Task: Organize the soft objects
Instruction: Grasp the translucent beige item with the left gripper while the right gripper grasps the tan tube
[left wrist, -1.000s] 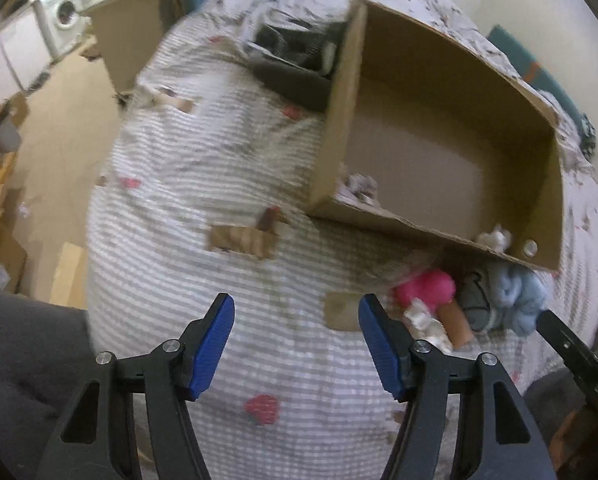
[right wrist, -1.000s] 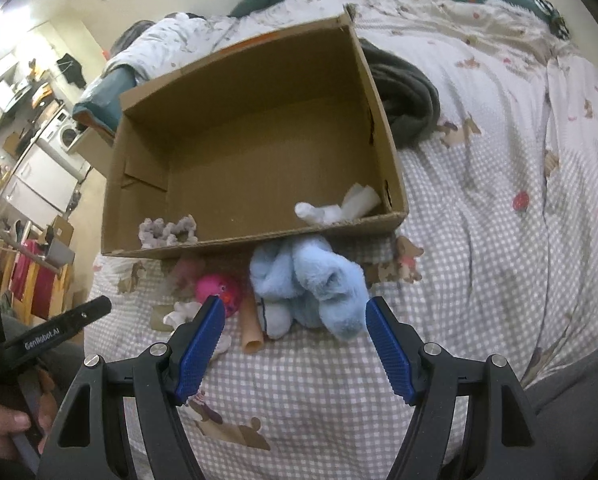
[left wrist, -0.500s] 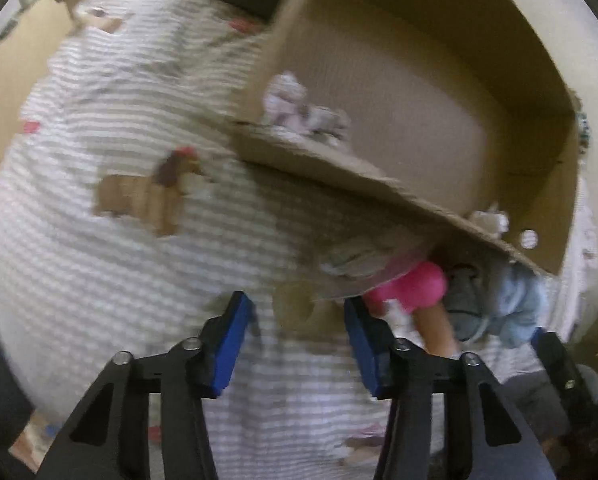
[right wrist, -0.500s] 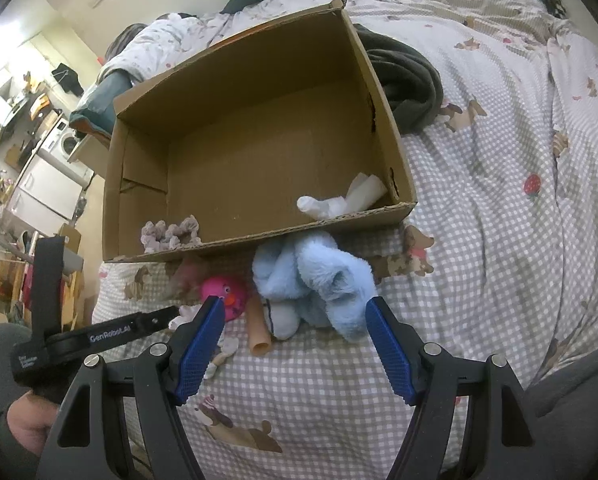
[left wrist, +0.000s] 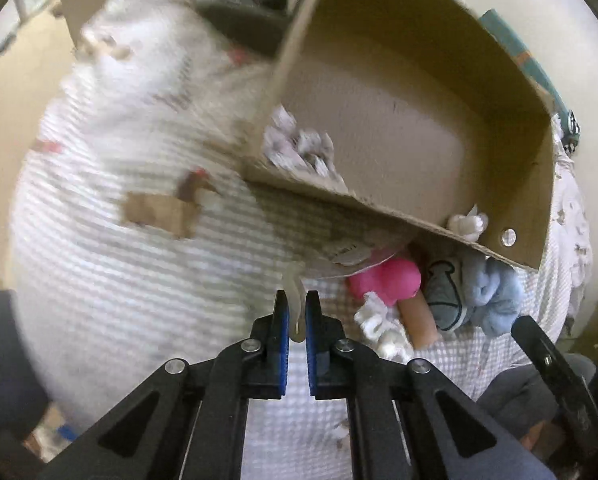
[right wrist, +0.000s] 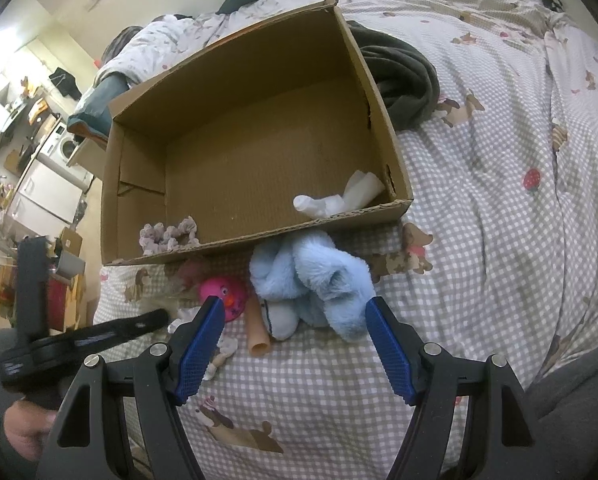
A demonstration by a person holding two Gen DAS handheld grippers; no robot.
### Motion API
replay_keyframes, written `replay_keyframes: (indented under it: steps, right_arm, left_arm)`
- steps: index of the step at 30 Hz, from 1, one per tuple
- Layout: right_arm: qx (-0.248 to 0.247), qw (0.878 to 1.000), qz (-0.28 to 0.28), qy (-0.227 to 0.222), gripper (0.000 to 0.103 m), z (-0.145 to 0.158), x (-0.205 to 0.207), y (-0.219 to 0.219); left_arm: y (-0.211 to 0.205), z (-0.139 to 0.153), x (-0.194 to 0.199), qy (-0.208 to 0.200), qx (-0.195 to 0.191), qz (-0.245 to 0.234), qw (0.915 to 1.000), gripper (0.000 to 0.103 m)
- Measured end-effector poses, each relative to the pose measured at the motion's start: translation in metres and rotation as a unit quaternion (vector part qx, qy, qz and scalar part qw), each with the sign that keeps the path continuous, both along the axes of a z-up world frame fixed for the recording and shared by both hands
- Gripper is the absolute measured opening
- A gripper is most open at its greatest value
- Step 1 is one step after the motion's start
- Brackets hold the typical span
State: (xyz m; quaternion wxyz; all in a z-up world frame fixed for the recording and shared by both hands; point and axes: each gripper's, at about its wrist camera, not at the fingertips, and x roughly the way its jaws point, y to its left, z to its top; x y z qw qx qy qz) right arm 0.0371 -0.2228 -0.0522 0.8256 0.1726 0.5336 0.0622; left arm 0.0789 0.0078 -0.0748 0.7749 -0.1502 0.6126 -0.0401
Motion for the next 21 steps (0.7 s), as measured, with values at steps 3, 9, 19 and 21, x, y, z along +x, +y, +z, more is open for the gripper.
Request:
replay_keyframes:
  steps: [3, 9, 19, 21]
  right_arm:
    - [0.013, 1.0, 0.001, 0.001, 0.077, 0.0, -0.001, -0.002]
    - [0.09, 0.995, 0.022, 0.027, 0.077, -0.008, 0.001, 0.001]
    - [0.176, 0.979, 0.036, 0.099, 0.071, -0.037, 0.004, 0.019]
    - [0.173, 0.978, 0.032, 0.111, 0.067, -0.044, 0.006, 0.022]
  left_arm:
    - [0.006, 0.027, -0.014, -0.032, 0.023, 0.002, 0.9992, 0.007]
    - [0.018, 0.03, -0.034, -0.051, 0.056, -0.004, 0.9971, 0.007]
    - [-0.009, 0.017, -0.029, -0.044, 0.06, -0.028, 0.9968, 0.007]
    - [-0.011, 0.015, -0.028, -0.042, 0.055, -0.029, 0.9972, 0.007]
